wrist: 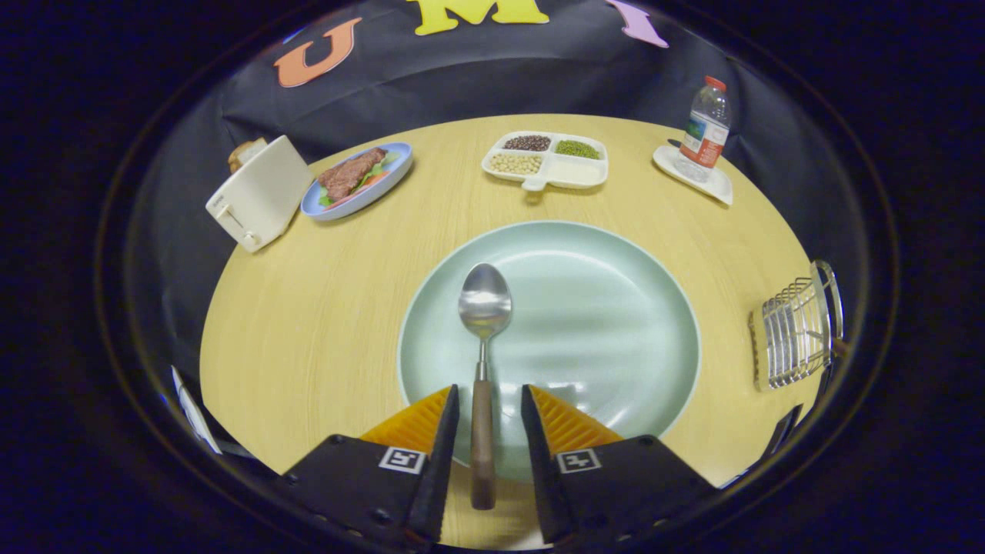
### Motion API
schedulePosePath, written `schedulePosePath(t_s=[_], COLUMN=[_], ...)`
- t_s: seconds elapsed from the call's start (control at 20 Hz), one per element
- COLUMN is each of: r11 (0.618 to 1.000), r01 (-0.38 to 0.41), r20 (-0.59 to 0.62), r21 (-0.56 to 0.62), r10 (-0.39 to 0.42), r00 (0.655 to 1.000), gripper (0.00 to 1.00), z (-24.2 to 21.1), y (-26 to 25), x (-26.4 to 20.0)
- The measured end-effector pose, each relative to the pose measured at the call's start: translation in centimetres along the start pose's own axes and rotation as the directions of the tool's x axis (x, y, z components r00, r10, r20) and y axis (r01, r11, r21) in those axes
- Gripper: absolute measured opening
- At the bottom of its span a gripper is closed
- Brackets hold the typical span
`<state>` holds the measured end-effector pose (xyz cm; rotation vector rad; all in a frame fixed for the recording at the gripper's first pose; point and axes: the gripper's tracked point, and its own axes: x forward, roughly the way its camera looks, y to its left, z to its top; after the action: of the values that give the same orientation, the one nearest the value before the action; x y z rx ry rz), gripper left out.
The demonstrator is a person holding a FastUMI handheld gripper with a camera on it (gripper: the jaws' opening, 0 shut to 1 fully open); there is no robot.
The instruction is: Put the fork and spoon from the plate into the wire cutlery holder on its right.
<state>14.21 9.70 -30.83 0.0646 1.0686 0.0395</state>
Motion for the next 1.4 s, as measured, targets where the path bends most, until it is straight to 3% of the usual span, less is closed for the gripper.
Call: schedulePosePath(t_s=[0.05, 0.1, 0.15, 0.25, 1.0, 1.4], r11=[1.000, 1.000, 1.000, 1.000, 0.998, 0.996], r01=[0.015, 0.011, 0.003, -0.009, -0.069, -0.086], r20=[-0.004, -0.001, -0.001, 0.003, 0.111, 0.213], r21=[-0.005, -0.004, -0.006, 0.003, -0.015, 0.013], r10=[-0.015, -0.011, -0.003, 0.009, 0.070, 0.081], r00=[1.000, 1.000, 1.000, 1.000, 0.991, 0.974], gripper=[0.28, 0.24, 0.11, 0.05, 0.01, 0.01], z=[-0.1, 0.1, -0.1, 0.1, 2.1, 3.7], y=[-0.3, -0.2, 0.1, -0.1, -1.4, -6.6], x=[0.0, 0.0, 0.0, 0.0, -5.4, -11.0])
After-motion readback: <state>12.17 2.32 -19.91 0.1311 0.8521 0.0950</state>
